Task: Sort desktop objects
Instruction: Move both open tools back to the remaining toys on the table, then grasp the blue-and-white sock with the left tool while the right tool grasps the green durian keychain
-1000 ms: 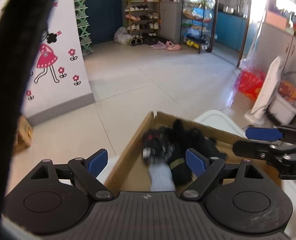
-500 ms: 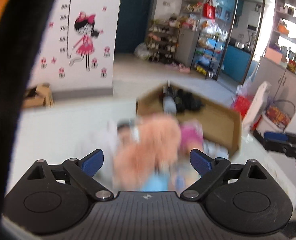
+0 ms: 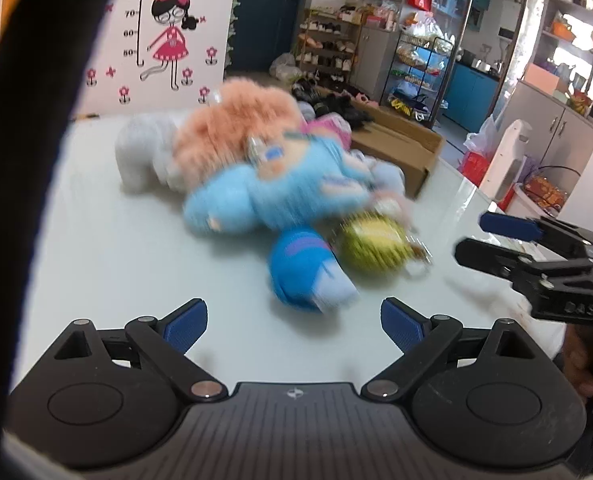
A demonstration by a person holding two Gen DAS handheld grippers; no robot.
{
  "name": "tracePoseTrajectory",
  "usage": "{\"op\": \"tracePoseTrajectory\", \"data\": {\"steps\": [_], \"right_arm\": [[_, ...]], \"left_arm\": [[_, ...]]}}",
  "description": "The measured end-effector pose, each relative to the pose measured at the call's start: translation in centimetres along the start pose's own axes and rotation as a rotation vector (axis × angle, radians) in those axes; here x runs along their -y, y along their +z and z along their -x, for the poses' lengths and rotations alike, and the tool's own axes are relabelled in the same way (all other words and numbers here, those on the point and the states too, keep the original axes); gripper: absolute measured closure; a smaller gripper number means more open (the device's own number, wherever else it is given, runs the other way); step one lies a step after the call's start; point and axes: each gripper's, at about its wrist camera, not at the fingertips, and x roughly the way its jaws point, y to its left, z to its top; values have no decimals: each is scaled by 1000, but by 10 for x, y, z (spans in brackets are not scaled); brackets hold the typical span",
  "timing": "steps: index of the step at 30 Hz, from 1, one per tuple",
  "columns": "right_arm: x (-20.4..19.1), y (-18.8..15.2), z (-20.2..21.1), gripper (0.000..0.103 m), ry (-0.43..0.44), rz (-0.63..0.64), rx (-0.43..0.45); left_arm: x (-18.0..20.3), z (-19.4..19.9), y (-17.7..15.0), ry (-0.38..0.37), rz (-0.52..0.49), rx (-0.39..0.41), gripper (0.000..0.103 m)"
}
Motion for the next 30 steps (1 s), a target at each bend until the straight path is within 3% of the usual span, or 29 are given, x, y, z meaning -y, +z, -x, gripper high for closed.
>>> {"op": "tracePoseTrajectory", "data": {"steps": [10,21,24,30], "right_arm": [[-9,-13,-5,21,-40,113,-13],[-8,-14,-17,22,-9,381,-73],[-12,-18,-21,27,-7,461,-91],[-16,-21,-27,27,1,547,-98]], "left_arm": [[19,-25,-1,66,-40,-4,11],[26,-56,7,138,-28,2,12],[29,-61,4,146,-25,2,14],[22,-71,8,163,1,-2,14]]}}
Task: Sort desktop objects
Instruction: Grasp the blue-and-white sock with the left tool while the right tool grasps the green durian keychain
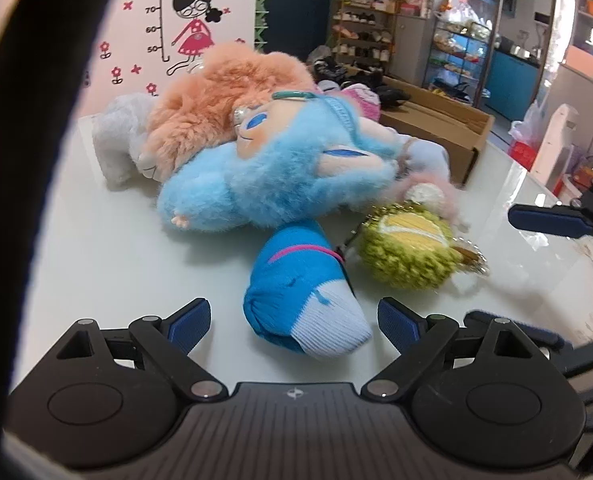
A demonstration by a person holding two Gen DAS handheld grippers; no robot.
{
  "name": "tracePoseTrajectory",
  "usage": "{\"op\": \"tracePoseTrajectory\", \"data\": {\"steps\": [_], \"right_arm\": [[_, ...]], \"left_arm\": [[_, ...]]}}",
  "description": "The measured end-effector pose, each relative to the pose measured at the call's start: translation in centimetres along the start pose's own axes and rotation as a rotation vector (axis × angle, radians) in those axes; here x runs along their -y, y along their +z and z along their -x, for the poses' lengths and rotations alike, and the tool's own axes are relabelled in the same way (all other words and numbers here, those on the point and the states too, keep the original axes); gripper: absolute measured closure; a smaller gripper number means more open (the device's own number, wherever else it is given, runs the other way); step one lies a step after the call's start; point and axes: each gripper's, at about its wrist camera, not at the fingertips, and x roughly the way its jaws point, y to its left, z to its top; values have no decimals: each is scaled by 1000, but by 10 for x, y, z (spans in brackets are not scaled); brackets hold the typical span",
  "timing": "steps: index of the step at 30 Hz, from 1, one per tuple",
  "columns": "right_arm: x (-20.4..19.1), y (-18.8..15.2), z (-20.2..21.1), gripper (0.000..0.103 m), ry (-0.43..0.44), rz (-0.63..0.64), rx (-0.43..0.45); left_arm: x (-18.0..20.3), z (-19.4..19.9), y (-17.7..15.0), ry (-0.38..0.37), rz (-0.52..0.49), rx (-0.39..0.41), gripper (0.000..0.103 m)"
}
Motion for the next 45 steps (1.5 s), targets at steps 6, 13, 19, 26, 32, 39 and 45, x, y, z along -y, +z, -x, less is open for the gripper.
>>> {"op": "tracePoseTrajectory", "data": {"steps": [6,13,19,26,32,39,45], "right_arm": [[-4,2,-11,27,2,67,-7],[-7,9,-28,27,16,127,-18],[-9,13,-39,34,36,137,-31],[-10,12,-46,37,38,155,-32],[-18,11,-44,40,15,198,-17],[-21,14,-42,47,30,204,-7],[-18,16,-39,55,53,174,2]], "left_arm": [[-10,-7,3,34,11,-8,18],[-22,-3,1,16,5,-8,29],[-24,5,-6,-11,-25,7,39],[-29,12,-7,-28,-59,24,43],[-27,18,-8,-28,-88,38,43],[-28,23,-2,-57,-106,40,53],[-34,28,-2,-80,-93,42,55]]}}
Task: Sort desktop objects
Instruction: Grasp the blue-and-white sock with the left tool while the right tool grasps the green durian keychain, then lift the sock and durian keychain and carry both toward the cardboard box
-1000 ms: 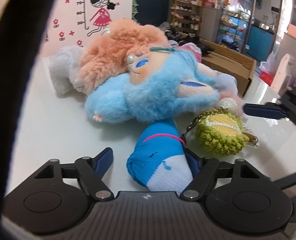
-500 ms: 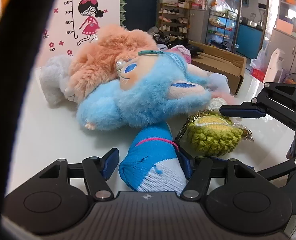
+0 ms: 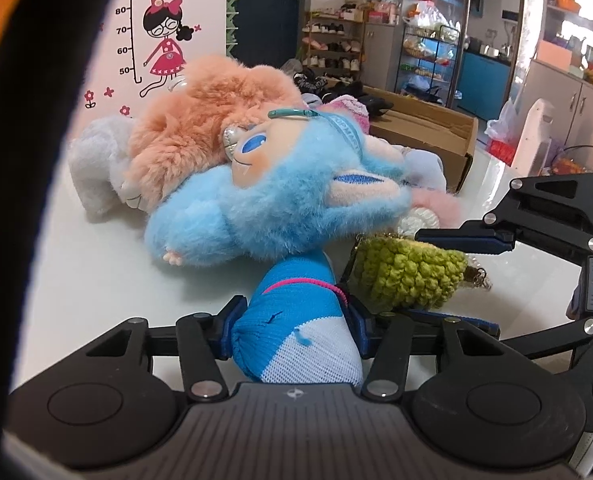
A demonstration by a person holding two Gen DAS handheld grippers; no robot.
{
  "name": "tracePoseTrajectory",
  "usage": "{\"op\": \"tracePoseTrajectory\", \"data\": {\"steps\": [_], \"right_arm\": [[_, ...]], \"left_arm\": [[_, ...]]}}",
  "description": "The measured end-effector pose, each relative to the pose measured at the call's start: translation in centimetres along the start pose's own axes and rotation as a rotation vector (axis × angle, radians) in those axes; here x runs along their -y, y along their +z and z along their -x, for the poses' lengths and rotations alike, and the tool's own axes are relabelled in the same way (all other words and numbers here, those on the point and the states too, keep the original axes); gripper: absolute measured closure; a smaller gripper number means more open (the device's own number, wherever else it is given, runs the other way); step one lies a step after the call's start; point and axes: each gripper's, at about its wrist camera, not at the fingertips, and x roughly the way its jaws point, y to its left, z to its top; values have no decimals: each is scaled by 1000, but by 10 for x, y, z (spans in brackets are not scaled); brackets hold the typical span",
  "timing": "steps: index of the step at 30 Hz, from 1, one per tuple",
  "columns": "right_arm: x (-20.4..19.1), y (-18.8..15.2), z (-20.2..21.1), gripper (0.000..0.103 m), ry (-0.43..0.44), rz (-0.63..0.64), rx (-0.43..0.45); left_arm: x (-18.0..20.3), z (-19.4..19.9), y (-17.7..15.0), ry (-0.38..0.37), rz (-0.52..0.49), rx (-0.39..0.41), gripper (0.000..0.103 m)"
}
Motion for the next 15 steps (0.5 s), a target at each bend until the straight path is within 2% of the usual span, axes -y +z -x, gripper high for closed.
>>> {"op": "tracePoseTrajectory", "data": {"steps": [6,10,12,15], "right_arm": [[-2,1,11,55,1,-35,22],[-3,3,29,55,45,-92,47],[-2,3,35,55,82,-150,52],[13,0,41,56,162,-319,71]], "left_arm": [[2,4,1,-6,-15,0,55],[5,7,4,-9,-8,0,55],[6,10,3,-15,-1,-2,55],[8,17,2,-26,12,3,55]]}}
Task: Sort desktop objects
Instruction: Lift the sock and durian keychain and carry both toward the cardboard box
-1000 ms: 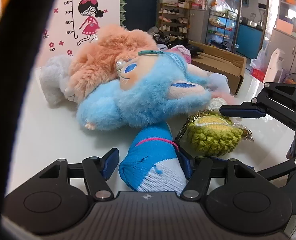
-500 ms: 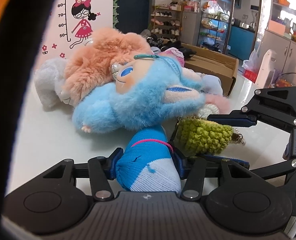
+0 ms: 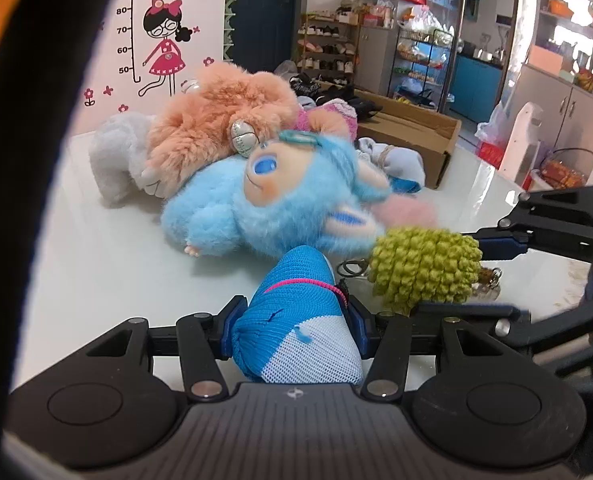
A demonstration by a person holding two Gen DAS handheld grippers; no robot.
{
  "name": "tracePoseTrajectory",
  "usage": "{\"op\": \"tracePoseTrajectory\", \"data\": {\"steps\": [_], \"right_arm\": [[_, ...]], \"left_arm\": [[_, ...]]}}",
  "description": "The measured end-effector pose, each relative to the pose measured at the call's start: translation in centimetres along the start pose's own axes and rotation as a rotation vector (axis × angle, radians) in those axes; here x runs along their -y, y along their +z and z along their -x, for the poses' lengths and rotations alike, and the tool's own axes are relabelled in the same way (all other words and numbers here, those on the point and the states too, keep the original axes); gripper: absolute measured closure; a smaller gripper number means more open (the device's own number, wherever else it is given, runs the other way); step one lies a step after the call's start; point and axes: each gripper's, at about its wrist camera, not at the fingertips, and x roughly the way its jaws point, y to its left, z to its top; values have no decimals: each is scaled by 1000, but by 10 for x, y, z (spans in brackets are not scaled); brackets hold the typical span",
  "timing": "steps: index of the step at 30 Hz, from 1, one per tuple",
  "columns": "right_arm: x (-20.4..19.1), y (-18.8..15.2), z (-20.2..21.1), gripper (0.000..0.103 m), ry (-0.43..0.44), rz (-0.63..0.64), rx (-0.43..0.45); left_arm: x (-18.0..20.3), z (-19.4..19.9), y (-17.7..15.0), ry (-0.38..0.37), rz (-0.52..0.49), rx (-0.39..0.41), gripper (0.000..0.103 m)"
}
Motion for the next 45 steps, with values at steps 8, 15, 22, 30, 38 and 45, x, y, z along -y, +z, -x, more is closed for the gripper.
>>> {"op": "tracePoseTrajectory", "data": {"steps": [8,15,22,30,38,45], "right_arm": [[70,-4,5,59,141,-493,72],[69,-16,-12,59,95,-482,-9],[60,-13,-12,59,98,-446,-23],[79,-10,11,59,147,-570,62],[104,0,49,59,162,-675,175],[130,11,66,59,131,-719,257]], "left_arm": [[2,7,3,-6,36,14,55],[3,4,-6,1,38,1,55],[3,9,-9,-1,47,8,55],[5,22,-1,2,36,38,55],[3,40,20,-25,21,57,55],[5,47,46,-38,-11,87,55]]}}
